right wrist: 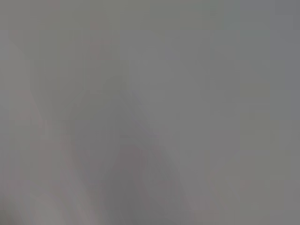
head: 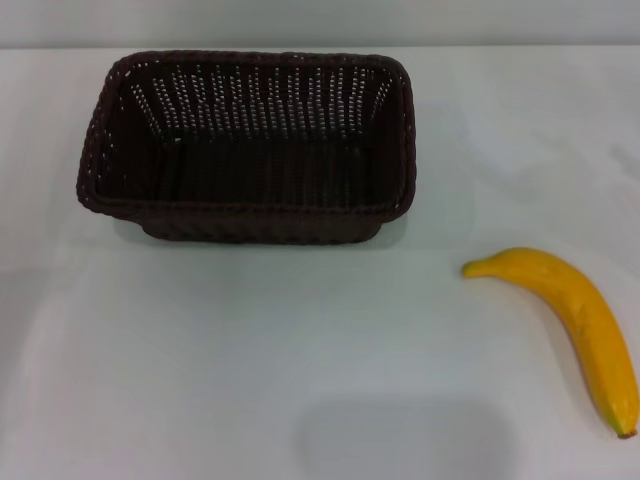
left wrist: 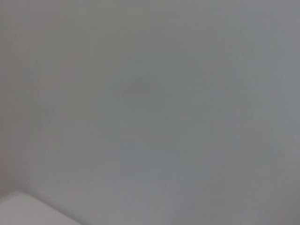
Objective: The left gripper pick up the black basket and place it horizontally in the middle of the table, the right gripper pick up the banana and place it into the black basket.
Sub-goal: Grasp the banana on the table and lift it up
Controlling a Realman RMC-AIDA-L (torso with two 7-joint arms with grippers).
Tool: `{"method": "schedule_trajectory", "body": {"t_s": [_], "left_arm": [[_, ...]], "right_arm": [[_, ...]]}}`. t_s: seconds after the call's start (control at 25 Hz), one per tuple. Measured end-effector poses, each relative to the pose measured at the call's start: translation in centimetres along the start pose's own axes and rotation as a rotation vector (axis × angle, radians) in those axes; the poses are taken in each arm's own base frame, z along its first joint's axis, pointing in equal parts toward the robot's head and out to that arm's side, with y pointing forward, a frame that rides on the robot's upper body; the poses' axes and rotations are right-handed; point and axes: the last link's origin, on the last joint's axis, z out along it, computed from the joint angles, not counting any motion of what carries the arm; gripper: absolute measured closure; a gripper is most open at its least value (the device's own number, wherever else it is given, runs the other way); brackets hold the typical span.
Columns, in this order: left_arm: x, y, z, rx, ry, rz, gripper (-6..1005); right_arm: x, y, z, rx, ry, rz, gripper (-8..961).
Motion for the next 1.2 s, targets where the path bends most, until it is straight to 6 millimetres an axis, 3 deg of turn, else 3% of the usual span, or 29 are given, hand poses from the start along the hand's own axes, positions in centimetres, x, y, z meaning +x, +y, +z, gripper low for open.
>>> {"method": "schedule_trajectory", "body": {"t_s": [0.04, 0.16, 0.24, 0.36, 0.6, 0.64, 0.76, 1.2], "left_arm": [[-0.3, -0.1, -0.3, 0.024, 0.023, 0.039, 117], [-1.2, -0.4, -1.0, 0.099, 0.072, 0.164, 119], [-1.6, -0.5, -1.2, 0.142, 0.092, 0.217, 120], [-1.9, -0.5, -1.2, 0.171, 0.104, 0.224, 119], [-1.8, -0.1, -0.2, 0.155, 0.122, 0.216, 119], [-1.7, 0.0, 0.0, 0.156, 0.129, 0.213, 119], [-1.4, -0.2, 0.0, 0.169, 0.152, 0.206, 119], [-0.9, 0.0, 0.9, 0.167, 0.176, 0.202, 120]], "right_arm": [[0.0, 0.0, 0.0, 0.000, 0.000, 0.000, 115], [-2.5, 1.3, 0.7, -0.063, 0.211, -0.173, 115], [-3.0, 2.1, 0.8, -0.047, 0.317, -0.218, 116], [-3.6, 4.0, 0.9, 0.024, 0.449, -0.283, 116], [-3.9, 8.7, -0.7, 0.251, 0.642, -0.338, 118], [-3.9, 8.7, -0.7, 0.251, 0.642, -0.338, 118], [-3.0, 11.4, 0.9, 0.225, 0.731, -0.310, 118], [0.1, 15.6, 5.9, 0.117, 0.869, -0.367, 128]]}}
